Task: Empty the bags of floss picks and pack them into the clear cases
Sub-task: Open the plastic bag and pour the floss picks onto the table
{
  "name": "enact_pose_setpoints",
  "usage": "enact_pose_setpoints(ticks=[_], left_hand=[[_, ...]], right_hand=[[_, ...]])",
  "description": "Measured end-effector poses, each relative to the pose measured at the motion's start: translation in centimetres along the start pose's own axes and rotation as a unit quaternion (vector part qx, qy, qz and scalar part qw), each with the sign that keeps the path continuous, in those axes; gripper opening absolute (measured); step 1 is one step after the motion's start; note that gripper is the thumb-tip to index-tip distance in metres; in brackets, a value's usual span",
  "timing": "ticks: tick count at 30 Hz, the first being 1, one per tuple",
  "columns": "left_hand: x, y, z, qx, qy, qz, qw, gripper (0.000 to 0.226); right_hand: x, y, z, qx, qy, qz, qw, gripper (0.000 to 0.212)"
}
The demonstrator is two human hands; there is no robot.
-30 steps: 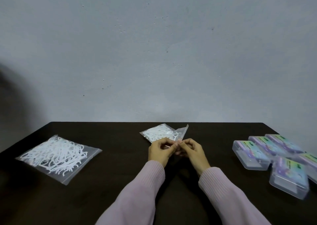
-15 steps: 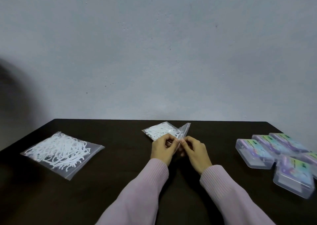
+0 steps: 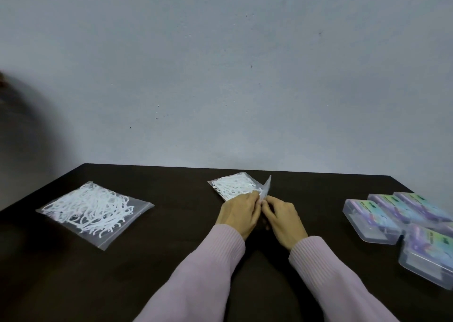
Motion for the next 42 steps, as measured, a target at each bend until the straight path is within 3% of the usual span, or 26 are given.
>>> enact_pose_setpoints(ticks=[15,22,27,34,37,39,42], left_hand=[[-0.5,0.5,-0.2,0.034,0.054,-0.068,0.996,0.025],[-1.6,1.3,-0.2,0.036,0.106,-0.102,0.988,0.025],[-2.2,2.2,-0.1,0.082,0.128,-0.161,0.975,0.029],[-2.0,2.2,0.2,0.152,0.104,-0.114,0.976,0.021],[-1.5,2.1,0.3,0.155,0.084,-0.067,0.982,0.024],[-1.5,2.0,0.3,0.134,0.083,-0.007,0.987,0.026],[-1.8,1.7,0.1,0.112,0.084,0.101,0.985,0.033]], right_hand=[[-0.7,0.5,0.0,0.11,0.002,0.153,0.982,0.033],[0.3,1.7,-0.5,0.101,-0.043,0.159,0.981,0.019],[0.9,2.4,-0.8,0.124,-0.091,0.181,0.971,0.022],[0.6,3.1,-0.6,0.142,-0.088,0.191,0.967,0.024],[1.2,3.3,-0.8,0.135,-0.095,0.119,0.979,0.021],[1.6,3.1,-1.3,0.106,-0.104,-0.038,0.988,0.02],[1.5,2.9,-1.8,0.057,-0.141,-0.261,0.953,0.025]])
Point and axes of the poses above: each hand's wrist, its own z-axis away from the middle knuckle, its own y-axis out of the back of the hand, x = y × z, the point moved 1 cm from there along -z, towards the middle knuckle, and after that the axes turned 10 degrees about -y, right-handed, at the moved point
